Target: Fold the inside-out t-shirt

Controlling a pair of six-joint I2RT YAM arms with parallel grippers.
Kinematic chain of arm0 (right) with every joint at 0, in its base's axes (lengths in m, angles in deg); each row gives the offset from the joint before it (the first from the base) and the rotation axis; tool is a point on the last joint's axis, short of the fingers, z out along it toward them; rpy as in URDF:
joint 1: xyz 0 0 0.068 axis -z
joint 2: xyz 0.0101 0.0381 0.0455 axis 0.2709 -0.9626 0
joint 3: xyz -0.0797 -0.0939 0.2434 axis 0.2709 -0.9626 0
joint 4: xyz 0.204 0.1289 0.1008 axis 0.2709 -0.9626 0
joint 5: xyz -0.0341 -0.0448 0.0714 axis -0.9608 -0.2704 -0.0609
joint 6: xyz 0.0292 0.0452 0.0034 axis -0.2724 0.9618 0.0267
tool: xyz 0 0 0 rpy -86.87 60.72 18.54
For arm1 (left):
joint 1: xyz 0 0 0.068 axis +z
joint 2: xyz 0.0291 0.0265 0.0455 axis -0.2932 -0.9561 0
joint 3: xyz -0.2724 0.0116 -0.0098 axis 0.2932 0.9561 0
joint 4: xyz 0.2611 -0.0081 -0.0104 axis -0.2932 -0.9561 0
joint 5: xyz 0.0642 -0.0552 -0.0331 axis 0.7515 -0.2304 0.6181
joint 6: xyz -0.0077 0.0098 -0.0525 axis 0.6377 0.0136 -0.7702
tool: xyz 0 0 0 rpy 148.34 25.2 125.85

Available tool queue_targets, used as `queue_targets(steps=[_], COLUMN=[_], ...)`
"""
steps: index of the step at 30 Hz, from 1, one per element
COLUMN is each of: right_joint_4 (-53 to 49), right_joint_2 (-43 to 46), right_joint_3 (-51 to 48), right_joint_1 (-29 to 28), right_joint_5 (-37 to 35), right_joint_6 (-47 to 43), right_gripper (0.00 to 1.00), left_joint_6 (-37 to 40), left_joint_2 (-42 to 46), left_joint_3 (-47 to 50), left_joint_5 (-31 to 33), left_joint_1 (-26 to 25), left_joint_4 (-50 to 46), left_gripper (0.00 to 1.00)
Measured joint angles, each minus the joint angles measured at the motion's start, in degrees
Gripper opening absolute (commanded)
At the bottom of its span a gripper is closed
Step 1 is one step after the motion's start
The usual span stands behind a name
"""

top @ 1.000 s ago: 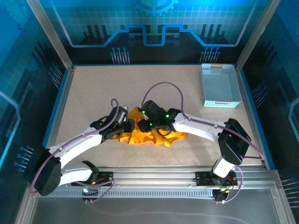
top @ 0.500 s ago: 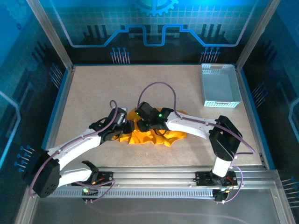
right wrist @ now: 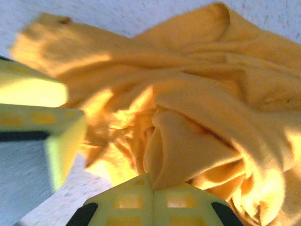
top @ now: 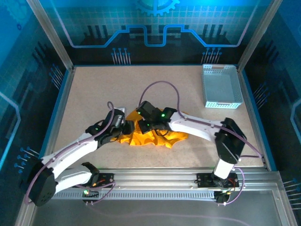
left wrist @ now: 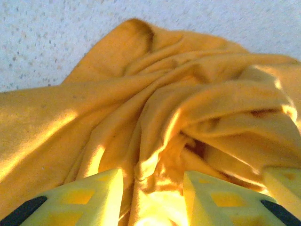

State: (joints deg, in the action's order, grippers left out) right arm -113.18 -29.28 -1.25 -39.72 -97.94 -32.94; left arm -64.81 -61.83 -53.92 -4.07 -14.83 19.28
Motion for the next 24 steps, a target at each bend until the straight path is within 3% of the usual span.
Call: queue_targets(steps=[6, 10, 15, 24], right_joint_4=[1.53, 1.95, 2.08, 3.02], right_joint_2=[11.43, 12.5, 12.28, 12.28], right_joint_3=[0.0, -0.02, -0.02, -0.57], right_joint_1=[1.68, 2.93, 3.02, 2.97], right_joint_5=[6.08, 8.74, 11.3, 12.98], right_joint_6=[3.96, 5.79, 7.23, 8.26], right_gripper=[0.0, 0.0, 0.0, 0.0], left_joint_6=[3.26, 6.6, 10.36, 11.15], left_joint_2=[10.84, 15.13, 13.57, 7.91], left_joint_3=[0.48, 0.48, 0.46, 0.46], left_joint_5=[-0.94, -1.97, -2.67, -2.82], left_joint_1=[-3.63, -8.13, -12.63, -13.73], left_joint_4=[0.68, 2.45, 3.67, 6.84], left_gripper=[0.44, 0.47, 0.48, 0.44])
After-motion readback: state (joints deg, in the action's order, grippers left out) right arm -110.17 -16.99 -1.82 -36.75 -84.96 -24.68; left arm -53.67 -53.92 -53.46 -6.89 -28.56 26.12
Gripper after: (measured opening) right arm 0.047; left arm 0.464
